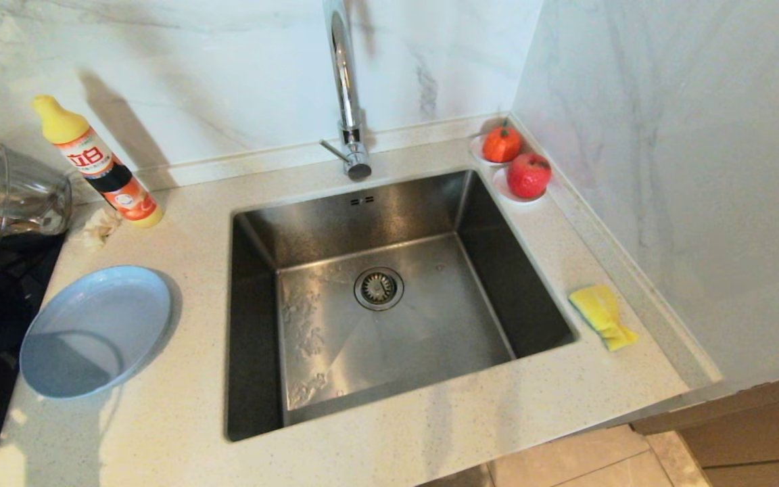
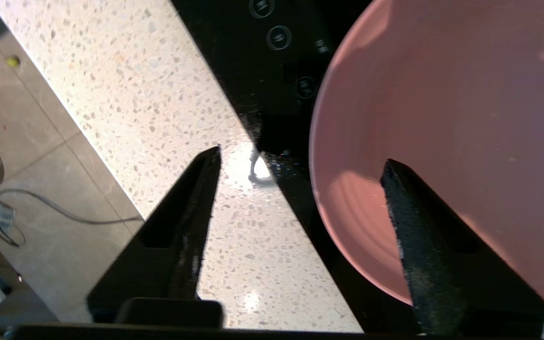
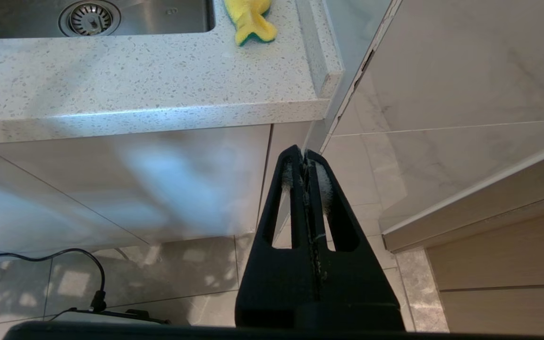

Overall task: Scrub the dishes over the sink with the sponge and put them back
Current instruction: Place the plate on the plate

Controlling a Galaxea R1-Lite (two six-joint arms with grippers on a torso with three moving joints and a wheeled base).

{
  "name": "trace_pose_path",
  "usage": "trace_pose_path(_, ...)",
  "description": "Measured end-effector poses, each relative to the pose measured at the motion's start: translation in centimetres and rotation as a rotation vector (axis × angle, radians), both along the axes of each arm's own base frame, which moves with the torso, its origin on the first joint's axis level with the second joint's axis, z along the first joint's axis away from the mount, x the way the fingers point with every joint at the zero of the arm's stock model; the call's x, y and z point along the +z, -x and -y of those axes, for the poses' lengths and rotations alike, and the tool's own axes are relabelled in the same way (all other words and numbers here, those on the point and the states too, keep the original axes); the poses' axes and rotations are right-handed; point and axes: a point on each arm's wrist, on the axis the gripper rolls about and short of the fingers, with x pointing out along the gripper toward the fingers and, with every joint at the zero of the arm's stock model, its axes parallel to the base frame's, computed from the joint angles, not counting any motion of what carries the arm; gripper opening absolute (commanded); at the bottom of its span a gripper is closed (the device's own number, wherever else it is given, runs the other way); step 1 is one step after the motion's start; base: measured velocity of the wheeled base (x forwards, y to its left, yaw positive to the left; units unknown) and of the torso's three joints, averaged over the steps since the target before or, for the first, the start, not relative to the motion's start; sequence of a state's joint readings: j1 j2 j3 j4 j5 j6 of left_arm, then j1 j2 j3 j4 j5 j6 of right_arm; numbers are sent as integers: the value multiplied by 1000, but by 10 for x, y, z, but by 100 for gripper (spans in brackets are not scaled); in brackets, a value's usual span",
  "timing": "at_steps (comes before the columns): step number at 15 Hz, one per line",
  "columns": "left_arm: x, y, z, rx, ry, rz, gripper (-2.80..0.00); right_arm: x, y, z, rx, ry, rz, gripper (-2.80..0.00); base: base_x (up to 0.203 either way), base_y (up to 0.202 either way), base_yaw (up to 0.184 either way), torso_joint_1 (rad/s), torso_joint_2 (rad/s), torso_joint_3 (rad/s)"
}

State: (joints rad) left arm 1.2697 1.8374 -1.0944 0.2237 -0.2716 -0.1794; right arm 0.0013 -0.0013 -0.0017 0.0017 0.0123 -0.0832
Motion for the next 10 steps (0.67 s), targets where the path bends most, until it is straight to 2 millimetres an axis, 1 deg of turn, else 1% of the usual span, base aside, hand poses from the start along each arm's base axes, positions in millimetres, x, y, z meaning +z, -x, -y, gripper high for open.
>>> trace_pose_path(5, -13, 12, -12, -30, 83, 114, 0, 0, 0, 0, 0, 0, -1, -280, 0, 0, 0, 0, 0, 0)
trace_pose_path(10, -22, 18, -20, -11, 108, 117, 0, 0, 0, 0, 0, 0, -1, -280, 0, 0, 0, 0, 0, 0)
